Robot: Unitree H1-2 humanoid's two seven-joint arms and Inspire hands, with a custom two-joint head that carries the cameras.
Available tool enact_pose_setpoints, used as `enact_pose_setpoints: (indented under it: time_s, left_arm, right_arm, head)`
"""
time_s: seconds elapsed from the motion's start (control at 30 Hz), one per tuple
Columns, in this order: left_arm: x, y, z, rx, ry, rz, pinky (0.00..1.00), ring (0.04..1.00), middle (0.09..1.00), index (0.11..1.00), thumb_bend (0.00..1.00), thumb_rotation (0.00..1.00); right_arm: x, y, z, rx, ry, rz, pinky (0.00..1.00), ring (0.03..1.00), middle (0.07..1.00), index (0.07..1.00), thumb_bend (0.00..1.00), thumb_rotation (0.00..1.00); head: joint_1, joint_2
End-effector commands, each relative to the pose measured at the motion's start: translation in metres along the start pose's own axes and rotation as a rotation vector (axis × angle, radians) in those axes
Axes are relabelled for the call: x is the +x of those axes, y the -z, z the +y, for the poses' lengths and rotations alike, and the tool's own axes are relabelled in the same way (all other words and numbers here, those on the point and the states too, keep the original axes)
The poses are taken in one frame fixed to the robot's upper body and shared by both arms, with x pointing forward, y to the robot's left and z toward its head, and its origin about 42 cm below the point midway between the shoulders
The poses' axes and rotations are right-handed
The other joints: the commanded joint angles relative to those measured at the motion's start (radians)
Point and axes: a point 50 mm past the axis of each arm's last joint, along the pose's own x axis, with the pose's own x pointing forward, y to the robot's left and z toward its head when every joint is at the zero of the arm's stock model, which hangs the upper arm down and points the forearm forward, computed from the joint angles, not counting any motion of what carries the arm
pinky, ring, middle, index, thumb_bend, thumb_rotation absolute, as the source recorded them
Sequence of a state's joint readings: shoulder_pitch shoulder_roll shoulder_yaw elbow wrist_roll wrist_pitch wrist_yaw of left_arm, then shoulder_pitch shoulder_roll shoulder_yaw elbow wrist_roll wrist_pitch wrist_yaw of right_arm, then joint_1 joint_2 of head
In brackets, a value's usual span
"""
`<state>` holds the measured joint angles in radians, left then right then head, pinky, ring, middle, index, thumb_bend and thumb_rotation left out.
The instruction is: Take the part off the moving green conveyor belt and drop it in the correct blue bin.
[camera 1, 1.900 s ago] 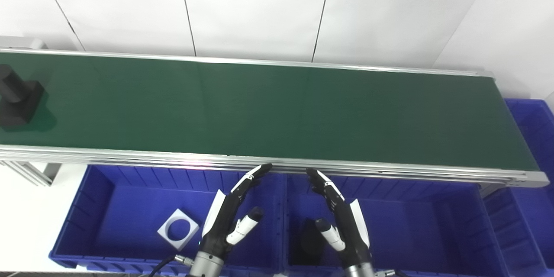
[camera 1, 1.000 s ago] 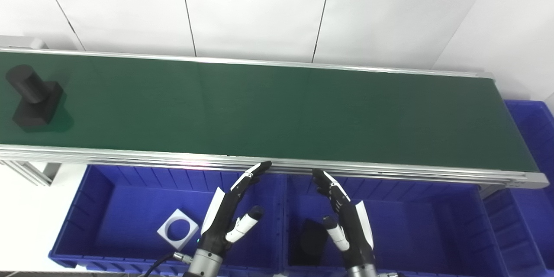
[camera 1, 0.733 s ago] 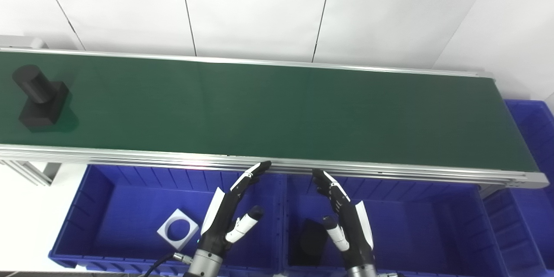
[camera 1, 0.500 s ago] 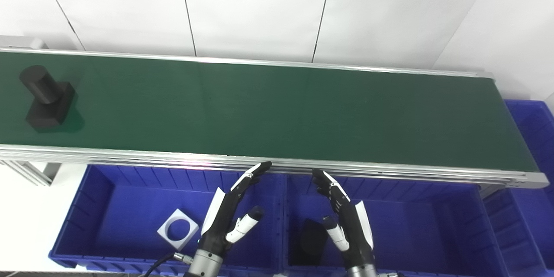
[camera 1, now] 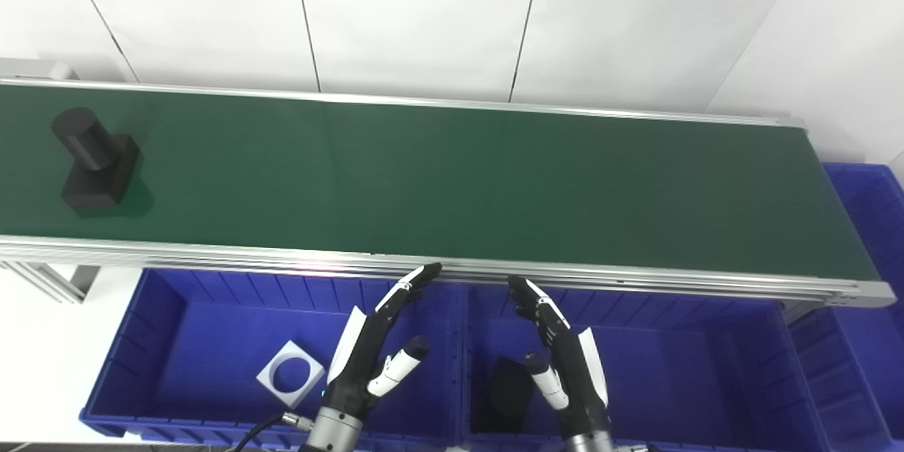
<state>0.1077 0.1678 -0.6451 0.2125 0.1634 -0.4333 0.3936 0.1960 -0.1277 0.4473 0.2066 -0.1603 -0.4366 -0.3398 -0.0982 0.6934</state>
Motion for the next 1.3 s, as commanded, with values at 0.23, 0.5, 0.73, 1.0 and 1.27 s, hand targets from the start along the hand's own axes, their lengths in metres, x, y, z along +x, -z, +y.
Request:
enact_pose_setpoints:
  time_s: [0.23,0.5,0.73,1.0,1.27]
  left_arm:
    - [0.0074,-0.008,0.0028,-0.004,-0.006,-0.067,0.86,0.889,0.884,0.863,0.68,1.0]
    - [0.0068,-0.0081,0.0033,-0.009,-0.004,-0.065,0.87,0.891,0.883,0.861,0.67,1.0]
    - [0.0065,-0.008,0.0034,-0.01,-0.006,-0.064,0.87,0.891,0.881,0.857,0.65,1.0]
    - [0.0066,-0.0083,0.0035,-0.01,-0.007,-0.065,0.87,0.889,0.878,0.855,0.64,1.0]
    - [0.0067,-0.0082,0.0038,-0.005,-0.005,-0.067,0.86,0.887,0.878,0.857,0.65,1.0]
  right_arm:
    - [0.0064,-0.0089,0.0022,0.017,0.001,-0.06,0.84,0.87,0.88,0.85,0.87,0.99]
    - [0.0062,-0.0082,0.0023,0.015,0.003,-0.058,0.84,0.872,0.881,0.852,0.89,1.0]
    - [0.007,-0.0085,0.0032,0.02,0.003,-0.058,0.83,0.871,0.881,0.85,0.87,0.99]
    - [0.0072,-0.0085,0.0033,0.013,0.002,-0.061,0.83,0.871,0.88,0.85,0.87,0.99]
    - [0.0069,-0.0086,0.0031,0.018,0.002,-0.06,0.84,0.872,0.88,0.85,0.87,0.98]
  head:
    - [0.0,0.0]
    - [0.0,-0.001]
    - [-0.002,-0.001]
    - [-0.003,-0.002]
    - [-0.003,-0.002]
